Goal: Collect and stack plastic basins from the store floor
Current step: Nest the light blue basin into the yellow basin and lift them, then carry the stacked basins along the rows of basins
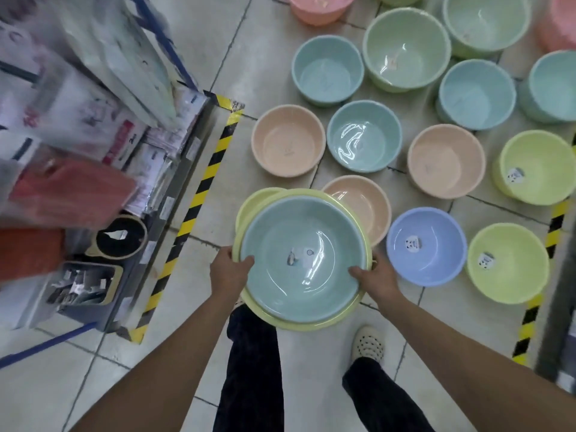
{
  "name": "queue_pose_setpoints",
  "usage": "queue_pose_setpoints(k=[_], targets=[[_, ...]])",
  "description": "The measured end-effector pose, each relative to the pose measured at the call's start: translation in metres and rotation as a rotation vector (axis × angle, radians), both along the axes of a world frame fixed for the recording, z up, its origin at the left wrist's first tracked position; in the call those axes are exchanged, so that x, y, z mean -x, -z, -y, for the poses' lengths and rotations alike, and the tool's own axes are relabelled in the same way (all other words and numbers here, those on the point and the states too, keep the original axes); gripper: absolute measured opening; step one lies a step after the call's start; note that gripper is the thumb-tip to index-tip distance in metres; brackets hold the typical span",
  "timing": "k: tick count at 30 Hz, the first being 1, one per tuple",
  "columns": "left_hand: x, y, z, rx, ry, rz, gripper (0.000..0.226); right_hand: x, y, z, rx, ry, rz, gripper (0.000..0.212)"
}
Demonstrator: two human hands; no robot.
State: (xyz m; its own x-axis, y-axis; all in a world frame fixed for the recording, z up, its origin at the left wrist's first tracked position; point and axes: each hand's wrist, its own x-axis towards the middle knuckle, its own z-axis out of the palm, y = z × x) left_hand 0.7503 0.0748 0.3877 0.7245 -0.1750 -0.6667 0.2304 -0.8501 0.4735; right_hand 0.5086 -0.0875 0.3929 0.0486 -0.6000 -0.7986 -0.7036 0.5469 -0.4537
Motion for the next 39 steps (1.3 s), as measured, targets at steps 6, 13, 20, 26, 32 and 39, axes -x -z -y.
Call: queue_pose_setpoints(k=[6, 13, 20, 26, 32, 39], targets=[[-0.08, 0.05, 0.004, -0.057, 0.131, -0.066, 0.044, -0.067, 0.037, -0.021, -0.004, 0.12, -0.064, 0.043], [-0.147, 0.121, 0.027, -0.084, 0.286, -0.074, 0.044, -0.113, 0.107, -0.028, -0.041, 0.185, -0.086, 0.053], [-0.163, 0.204, 0.048, -0.097, 0.227, -0.088, 0.046, -0.137, 0.198, -0.027, -0.048, 0.145, -0.129, 0.059], [-0.171, 0.276, 0.052, -0.034, 0.218, -0.077, 0.053, -0.14, 0.269, -0.024, 0.009, -0.047, -0.247, 0.066], [-0.176, 0.329, 0.052, -0.029, 0.274, -0.053, 0.045, -0.145, 0.324, -0.03, 0.026, -0.068, -0.268, 0.065], [-0.178, 0.371, 0.039, -0.029, 0.305, -0.067, 0.048, -0.147, 0.367, -0.043, 0.065, -0.07, -0.334, 0.047]])
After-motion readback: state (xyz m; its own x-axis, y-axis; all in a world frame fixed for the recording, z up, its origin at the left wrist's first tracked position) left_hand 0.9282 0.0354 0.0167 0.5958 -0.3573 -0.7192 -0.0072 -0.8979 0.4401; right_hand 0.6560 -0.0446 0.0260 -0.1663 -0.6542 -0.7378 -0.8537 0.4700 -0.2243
